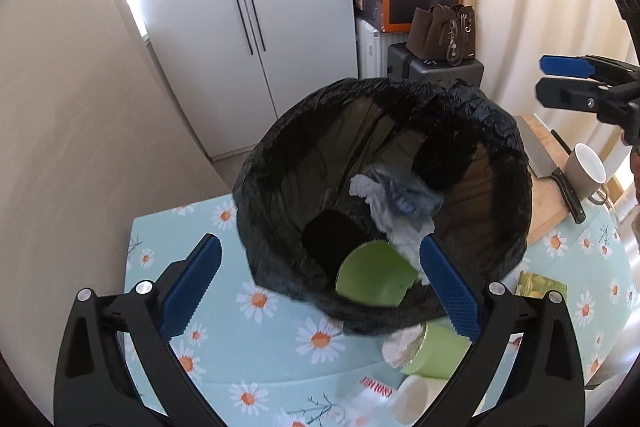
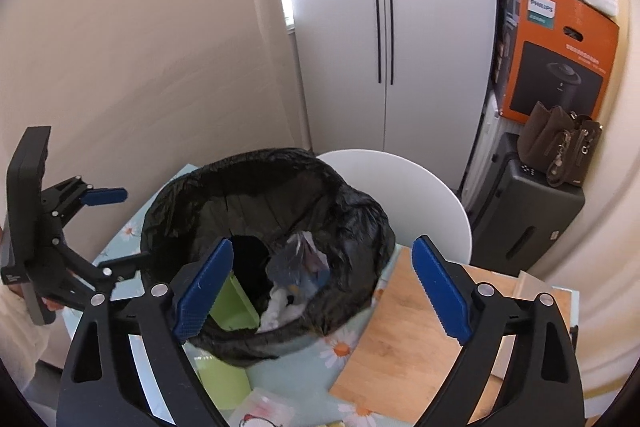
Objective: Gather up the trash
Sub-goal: 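Move both open grippers back toward the cups on the table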
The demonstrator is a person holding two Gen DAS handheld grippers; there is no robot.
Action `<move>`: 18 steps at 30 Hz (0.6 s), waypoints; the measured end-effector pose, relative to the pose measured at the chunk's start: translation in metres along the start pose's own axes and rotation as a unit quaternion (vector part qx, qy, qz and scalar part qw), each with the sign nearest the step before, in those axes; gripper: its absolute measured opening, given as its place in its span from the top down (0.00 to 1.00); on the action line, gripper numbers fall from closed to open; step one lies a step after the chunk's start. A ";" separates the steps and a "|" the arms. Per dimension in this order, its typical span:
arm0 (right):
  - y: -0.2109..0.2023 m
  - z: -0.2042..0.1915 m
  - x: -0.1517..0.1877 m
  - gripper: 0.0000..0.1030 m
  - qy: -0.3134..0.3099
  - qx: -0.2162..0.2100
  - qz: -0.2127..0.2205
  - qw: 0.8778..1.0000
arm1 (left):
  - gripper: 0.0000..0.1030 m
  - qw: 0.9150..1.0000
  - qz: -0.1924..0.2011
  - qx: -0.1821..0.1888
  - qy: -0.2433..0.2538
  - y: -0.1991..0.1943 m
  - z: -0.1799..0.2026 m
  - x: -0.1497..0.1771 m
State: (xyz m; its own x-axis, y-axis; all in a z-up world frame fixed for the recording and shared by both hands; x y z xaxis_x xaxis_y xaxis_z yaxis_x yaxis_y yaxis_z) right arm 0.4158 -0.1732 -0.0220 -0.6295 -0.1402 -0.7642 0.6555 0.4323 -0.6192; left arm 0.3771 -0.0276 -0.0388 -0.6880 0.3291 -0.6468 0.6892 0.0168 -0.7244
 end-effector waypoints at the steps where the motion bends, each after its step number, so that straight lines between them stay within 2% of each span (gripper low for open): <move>1: -0.003 0.000 0.003 0.16 0.002 0.001 0.000 1.000 | 0.06 1.000 -0.001 -0.003 -0.002 -0.003 -0.001 0.005; 9: -0.017 0.002 0.031 0.15 0.006 0.010 -0.009 1.000 | 0.06 1.000 -0.018 -0.010 -0.017 -0.014 -0.010 0.037; 18: -0.026 0.007 0.072 0.15 0.011 0.023 -0.042 0.999 | 0.06 0.999 -0.041 -0.005 -0.025 -0.013 -0.012 0.075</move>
State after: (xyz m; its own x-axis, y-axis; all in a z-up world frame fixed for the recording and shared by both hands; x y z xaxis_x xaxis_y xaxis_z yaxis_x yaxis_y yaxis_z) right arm 0.3563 -0.2009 -0.0620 -0.6917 -0.1538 -0.7056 0.6182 0.3790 -0.6886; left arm 0.3197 0.0082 -0.0748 -0.7527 0.2790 -0.5963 0.6317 0.0512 -0.7735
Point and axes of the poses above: each gripper's, at about its wrist camera, not at the fingertips, and y roughly the way its jaws point, z to its right, x to its underside, the point moved 9 cm from there along y, roughly the way its jaws point, and after that the axes turned 8 degrees about -x, right-handed, at the moved point
